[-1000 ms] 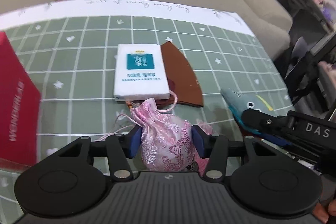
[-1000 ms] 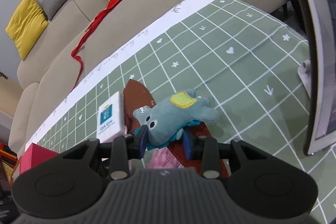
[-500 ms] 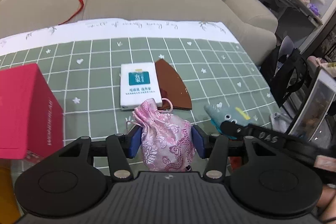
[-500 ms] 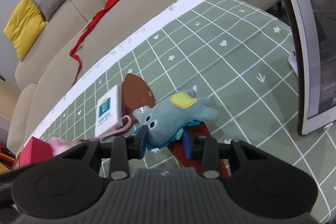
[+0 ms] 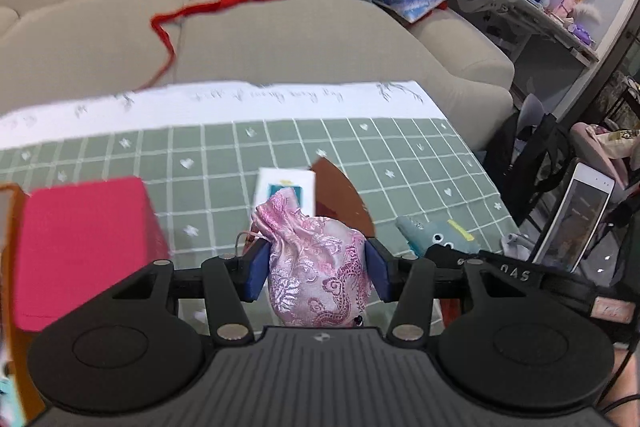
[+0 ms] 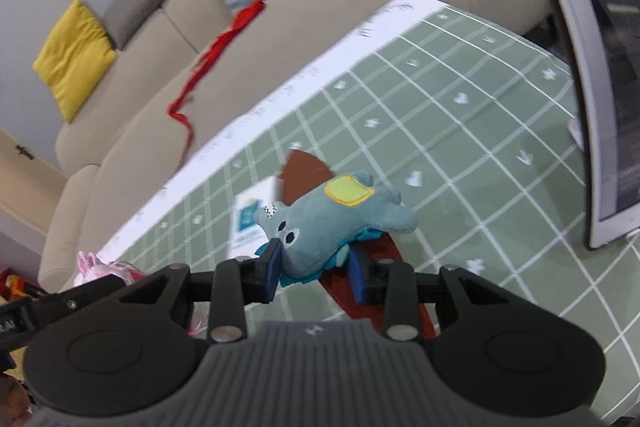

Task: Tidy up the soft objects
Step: 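Carry the pink pouch with the left gripper while the right gripper carries the sock and plush to the box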

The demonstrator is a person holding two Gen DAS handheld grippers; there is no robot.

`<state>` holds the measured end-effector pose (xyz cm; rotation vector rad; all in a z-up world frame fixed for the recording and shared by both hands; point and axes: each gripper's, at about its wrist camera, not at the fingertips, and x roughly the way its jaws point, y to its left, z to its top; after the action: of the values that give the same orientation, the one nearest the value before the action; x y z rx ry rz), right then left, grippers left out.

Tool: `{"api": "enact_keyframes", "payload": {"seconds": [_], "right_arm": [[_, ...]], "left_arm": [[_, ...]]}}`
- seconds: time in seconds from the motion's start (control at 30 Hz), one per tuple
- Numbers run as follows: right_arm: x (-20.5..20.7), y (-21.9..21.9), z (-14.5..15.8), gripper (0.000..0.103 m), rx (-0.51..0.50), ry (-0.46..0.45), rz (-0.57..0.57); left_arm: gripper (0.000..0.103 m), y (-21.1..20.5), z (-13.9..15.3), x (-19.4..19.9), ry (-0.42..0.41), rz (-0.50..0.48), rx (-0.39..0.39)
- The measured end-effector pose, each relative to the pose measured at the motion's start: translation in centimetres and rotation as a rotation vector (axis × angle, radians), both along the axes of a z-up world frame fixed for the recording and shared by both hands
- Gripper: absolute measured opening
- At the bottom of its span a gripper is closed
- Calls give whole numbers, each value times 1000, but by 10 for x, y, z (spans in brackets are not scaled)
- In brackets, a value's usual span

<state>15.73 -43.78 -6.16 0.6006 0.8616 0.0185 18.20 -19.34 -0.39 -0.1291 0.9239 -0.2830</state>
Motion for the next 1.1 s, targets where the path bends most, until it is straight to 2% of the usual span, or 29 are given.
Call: {"api": "enact_keyframes", "payload": {"seconds": [0.2, 0.27, 0.37, 0.5, 0.6, 0.77, 0.93, 1.1], "right_arm": [[-4, 27, 29, 34, 2, -59, 38], [-6, 36, 38, 34, 2, -82, 55], [-6, 54, 54, 34, -2, -114, 84], [-7, 89, 74, 34, 17, -146, 182], [-11, 121, 86, 34, 32, -163, 251], [-17, 181, 100, 34, 21, -178, 351], [-26, 238, 105, 34, 40, -186, 433], [-31, 287, 106, 34, 79, -192, 490]], "left_arm": [[58, 28, 22, -6, -42, 20, 1], [58, 42, 30, -6, -62, 41, 19], [58, 68, 45, -10, -84, 66, 5], [58, 105, 61, -18, -114, 118, -14], [58, 138, 67, -31, -144, 191, -22], [58, 194, 65, -53, -142, 269, -76], [58, 231, 53, -82, -186, 356, -15], [58, 263, 33, -93, -164, 432, -4]]}}
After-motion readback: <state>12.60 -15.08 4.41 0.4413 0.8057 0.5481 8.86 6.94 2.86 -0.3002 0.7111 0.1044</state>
